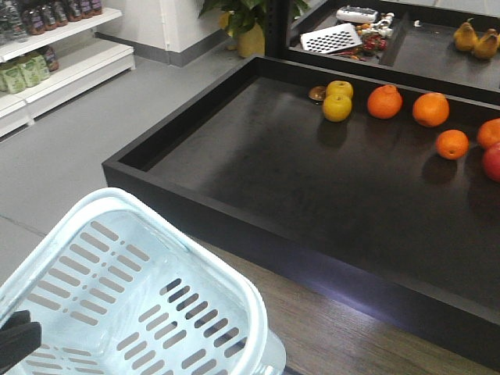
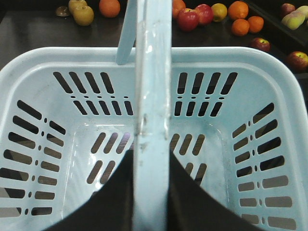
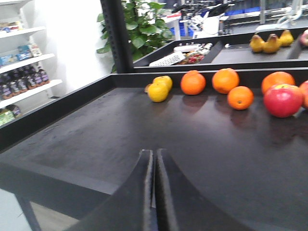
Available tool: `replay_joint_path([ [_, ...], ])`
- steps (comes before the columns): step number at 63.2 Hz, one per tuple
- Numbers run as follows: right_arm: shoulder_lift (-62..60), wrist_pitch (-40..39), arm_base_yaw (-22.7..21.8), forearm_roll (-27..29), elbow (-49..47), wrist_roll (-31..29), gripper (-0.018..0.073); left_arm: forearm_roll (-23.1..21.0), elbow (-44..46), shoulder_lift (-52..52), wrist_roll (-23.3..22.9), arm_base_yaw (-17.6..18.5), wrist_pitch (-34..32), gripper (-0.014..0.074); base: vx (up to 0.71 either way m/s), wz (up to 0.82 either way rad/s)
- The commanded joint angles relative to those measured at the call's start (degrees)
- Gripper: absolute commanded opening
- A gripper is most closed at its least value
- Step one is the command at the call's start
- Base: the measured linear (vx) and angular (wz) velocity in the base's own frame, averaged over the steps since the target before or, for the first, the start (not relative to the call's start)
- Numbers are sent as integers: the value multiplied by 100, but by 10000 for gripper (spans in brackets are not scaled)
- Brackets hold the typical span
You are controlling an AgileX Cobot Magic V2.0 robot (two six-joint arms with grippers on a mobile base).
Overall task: Pick three apples into basket with both arms
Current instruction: 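Drive the base to the table with red apples, basket held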
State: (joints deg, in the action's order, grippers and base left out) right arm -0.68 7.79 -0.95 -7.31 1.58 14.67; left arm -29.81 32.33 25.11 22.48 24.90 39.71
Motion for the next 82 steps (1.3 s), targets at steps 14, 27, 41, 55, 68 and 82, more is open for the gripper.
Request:
replay_joint_path([
  [14,-77,-425,-21,-12,84,-29,-4,-238,171,11,-35,8,-550,-6,3,-20],
  [27,-77,-425,-21,-12,84,-29,-4,-238,171,11,-35,8,-550,-6,6,-19],
  [41,-77,-425,-21,-12,84,-29,-4,-238,171,11,-35,8,-550,-6,7,-17],
  [55,-77,-425,-21,-12,84,-29,-4,-238,171,11,-35,8,-550,-6,7,-16],
  [68,-77,-425,-21,-12,84,-29,-4,-238,171,11,-35,8,-550,-6,7,-12],
  [82,-77,-425,-21,-12,84,-29,-4,-238,171,11,-35,8,-550,-6,8,-9],
])
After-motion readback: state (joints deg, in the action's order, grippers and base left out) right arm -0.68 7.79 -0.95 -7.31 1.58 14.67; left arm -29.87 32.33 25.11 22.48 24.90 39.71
